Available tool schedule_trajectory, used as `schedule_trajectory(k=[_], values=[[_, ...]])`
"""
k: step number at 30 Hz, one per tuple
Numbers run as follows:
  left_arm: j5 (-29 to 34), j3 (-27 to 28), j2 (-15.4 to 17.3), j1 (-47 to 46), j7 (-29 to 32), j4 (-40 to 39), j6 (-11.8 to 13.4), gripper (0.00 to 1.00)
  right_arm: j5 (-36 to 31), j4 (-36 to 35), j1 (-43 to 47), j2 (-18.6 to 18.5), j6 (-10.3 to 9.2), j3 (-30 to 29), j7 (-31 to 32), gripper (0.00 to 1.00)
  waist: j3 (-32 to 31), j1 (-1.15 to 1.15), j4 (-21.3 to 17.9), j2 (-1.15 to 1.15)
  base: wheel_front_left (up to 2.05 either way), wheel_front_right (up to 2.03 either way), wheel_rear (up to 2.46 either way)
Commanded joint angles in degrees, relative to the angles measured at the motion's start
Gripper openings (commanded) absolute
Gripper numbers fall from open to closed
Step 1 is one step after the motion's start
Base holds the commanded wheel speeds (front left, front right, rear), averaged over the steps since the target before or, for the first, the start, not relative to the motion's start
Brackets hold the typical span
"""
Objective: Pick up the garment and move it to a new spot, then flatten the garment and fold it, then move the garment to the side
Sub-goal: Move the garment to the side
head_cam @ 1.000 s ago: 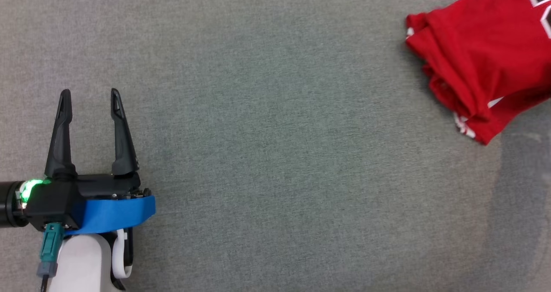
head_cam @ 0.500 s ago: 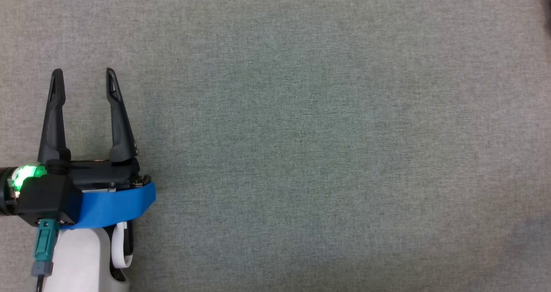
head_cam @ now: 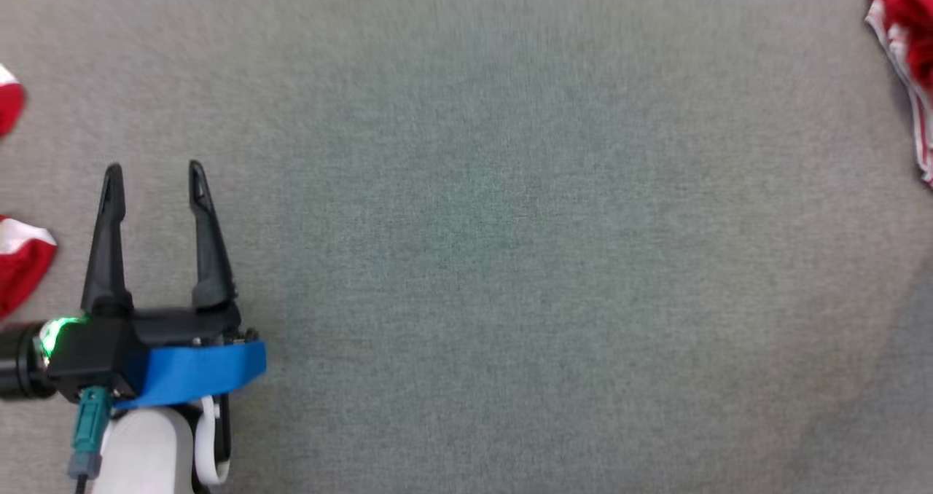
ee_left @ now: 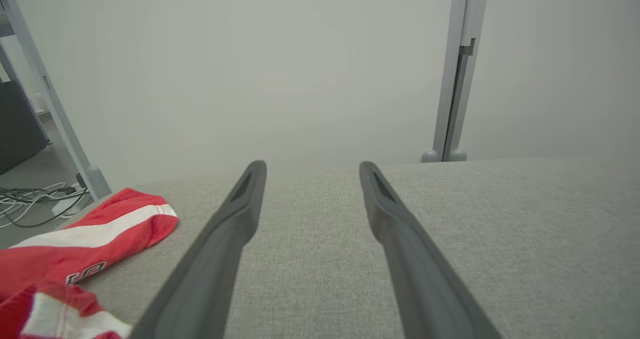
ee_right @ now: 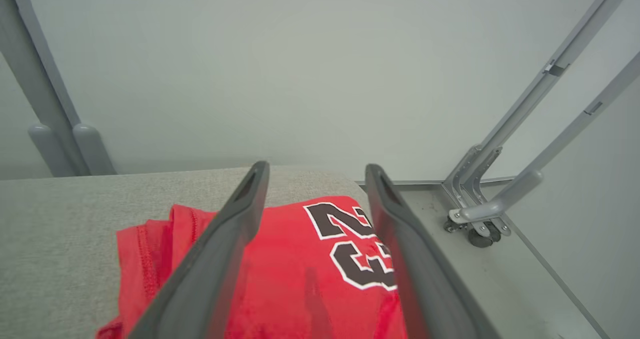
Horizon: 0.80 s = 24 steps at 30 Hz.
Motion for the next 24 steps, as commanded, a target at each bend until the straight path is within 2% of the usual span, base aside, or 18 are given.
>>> schedule_trajectory(k=[1,5,15,19,24], values=[[-0.3,0.4,0.1,0.9,-0.2,0.3,-0.1,1.00,-0.2,-1.1,1.5,1.0,0.00,0.4,-0.6,1.00,-3.0,0.00,-1.8,0.00,0.00,0.00,0.00],[-1.0,0.7,0.0,4.0,-0.2,1.9,-0.3,1.00,0.5,-6.2,5.4,5.8,0.01,2.6,-1.2,1.00,-8.2,0.00,-2.1,0.00,0.00,0.00,0.00],[-2.3,1.0,-0.2,10.7,-0.2,4.8,-0.8,1.00,4.6,-25.8,22.2,15.8,0.01,7.9,-1.2,1.00,-17.6,0.00,-2.8,0.00,0.00,0.00,0.00],[-2.7,1.5,-0.3,13.0,-0.2,5.1,-0.6,1.00,6.5,-30.6,27.4,19.4,0.00,9.6,-1.2,1.00,-20.4,0.00,-3.6,0.00,0.00,0.00,0.00],[-3.0,1.0,-0.6,14.5,-0.2,5.4,-0.7,1.00,5.7,-34.2,34.0,23.0,0.01,11.4,-0.7,1.00,-23.2,0.00,-3.6,0.00,0.00,0.00,0.00]])
